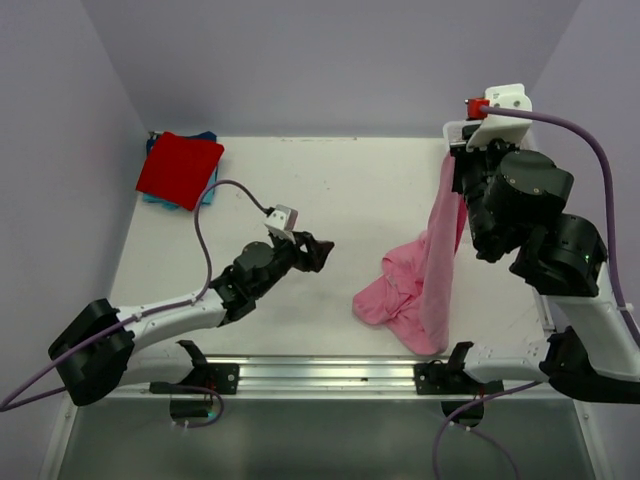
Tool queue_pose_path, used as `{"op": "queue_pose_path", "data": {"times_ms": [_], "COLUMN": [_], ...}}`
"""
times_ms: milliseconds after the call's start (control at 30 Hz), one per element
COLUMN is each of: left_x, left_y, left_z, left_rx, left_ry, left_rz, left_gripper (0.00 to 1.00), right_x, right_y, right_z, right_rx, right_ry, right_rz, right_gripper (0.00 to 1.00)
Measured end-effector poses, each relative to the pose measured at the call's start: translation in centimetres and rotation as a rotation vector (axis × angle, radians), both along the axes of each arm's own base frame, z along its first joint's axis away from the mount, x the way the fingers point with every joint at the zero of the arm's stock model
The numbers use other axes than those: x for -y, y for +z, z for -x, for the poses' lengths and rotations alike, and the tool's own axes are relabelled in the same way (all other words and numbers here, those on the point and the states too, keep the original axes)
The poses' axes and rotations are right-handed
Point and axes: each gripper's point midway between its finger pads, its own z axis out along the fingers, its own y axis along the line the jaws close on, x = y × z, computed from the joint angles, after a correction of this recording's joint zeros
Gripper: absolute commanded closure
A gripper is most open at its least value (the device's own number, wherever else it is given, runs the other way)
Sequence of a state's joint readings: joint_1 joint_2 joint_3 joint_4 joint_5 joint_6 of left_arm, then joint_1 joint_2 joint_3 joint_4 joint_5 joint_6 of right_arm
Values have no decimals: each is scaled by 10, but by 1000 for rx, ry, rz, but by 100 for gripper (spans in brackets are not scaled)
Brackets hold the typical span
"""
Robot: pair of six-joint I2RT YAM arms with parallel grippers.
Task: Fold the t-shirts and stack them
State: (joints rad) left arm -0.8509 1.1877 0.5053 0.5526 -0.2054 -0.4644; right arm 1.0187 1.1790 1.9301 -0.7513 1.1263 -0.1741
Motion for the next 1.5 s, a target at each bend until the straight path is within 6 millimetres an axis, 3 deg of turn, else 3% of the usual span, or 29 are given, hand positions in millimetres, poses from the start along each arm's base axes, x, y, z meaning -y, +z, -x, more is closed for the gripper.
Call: {"op": "queue_pose_path", "data": {"times_ms": [133, 300, 467, 567, 667, 800, 900, 1067, 1300, 1500], "left_x": [11, 10, 3, -8, -17, -28, -39, -45, -44, -20], "left_y": [27, 42, 47, 48, 51, 54, 56, 59, 53, 16], "left_z": [-7, -8, -6, -3, -3, -2, -2, -4, -7, -18], "left_rx": [69, 110, 130, 139, 149, 160, 170, 181, 180, 111], "left_ry": [-24, -19, -3, 20, 47, 87, 124, 160, 161, 96], "left_rz": [57, 83, 94, 99, 108, 117, 125, 127, 103, 5], "left_gripper": [28, 28, 28, 28, 28, 28, 28, 28, 28, 30], "right_x": [-28, -91, -146, -161, -158, -132, -111, -95, -97, -108], "right_y": [2, 1, -34, -52, -55, -54, -42, -20, 4, -6], "right_z": [1, 17, 52, 76, 86, 95, 110, 152, 209, 222], "right_rx": [-21, -101, -267, -362, -389, -375, -324, -252, -202, -267], "right_ry": [184, 547, 895, 1038, 1068, 1031, 1046, 1210, 1519, 1625], "right_rz": [-5, -3, 41, 40, 25, 3, -28, -86, -96, -71], "right_gripper": [100, 100, 100, 100, 100, 100, 100, 100, 100, 100]}}
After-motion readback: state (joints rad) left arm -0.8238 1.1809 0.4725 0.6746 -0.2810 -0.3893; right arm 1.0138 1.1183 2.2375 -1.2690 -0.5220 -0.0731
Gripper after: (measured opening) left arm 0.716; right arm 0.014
